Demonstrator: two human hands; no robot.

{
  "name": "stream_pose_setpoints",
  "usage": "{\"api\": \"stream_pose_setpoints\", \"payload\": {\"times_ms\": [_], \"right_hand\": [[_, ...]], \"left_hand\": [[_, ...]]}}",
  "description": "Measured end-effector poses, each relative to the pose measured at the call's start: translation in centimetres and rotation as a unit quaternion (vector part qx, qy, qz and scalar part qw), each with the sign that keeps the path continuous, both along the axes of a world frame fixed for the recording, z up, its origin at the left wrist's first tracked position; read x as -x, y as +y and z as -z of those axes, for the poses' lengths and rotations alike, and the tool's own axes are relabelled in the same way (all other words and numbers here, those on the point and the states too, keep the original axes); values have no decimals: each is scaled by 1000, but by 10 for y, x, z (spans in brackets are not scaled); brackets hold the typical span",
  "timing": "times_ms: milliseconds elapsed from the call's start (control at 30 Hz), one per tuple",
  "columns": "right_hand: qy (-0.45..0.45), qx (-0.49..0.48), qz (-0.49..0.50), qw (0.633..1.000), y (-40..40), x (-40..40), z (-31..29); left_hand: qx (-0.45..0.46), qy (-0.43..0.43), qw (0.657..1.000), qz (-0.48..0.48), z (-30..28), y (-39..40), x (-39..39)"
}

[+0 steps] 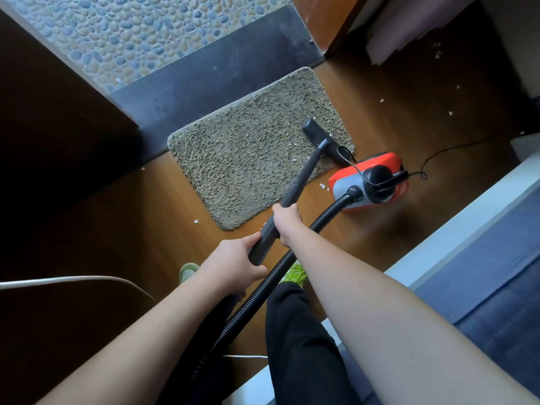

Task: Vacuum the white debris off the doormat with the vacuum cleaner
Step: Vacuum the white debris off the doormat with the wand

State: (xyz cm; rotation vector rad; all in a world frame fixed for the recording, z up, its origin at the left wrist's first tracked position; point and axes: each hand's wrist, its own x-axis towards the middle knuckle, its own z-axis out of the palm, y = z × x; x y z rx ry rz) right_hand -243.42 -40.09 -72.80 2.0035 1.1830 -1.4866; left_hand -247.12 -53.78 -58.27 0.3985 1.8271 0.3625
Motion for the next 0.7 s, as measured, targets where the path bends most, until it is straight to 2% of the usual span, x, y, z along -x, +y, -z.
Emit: {"api": "stream_pose_setpoints", "payload": {"times_ms": [233, 533, 700], "right_hand": [[6, 7, -5, 1000, 18, -3, -11], [-2, 22, -28, 999, -11, 6, -29], [-9, 35, -51, 998, -32, 12, -36]], "left_hand": [[-5, 0, 1000, -6, -1, 18, -7], [38, 42, 998, 24, 3, -15, 5], [27, 19, 999, 14, -1, -39, 10]]}}
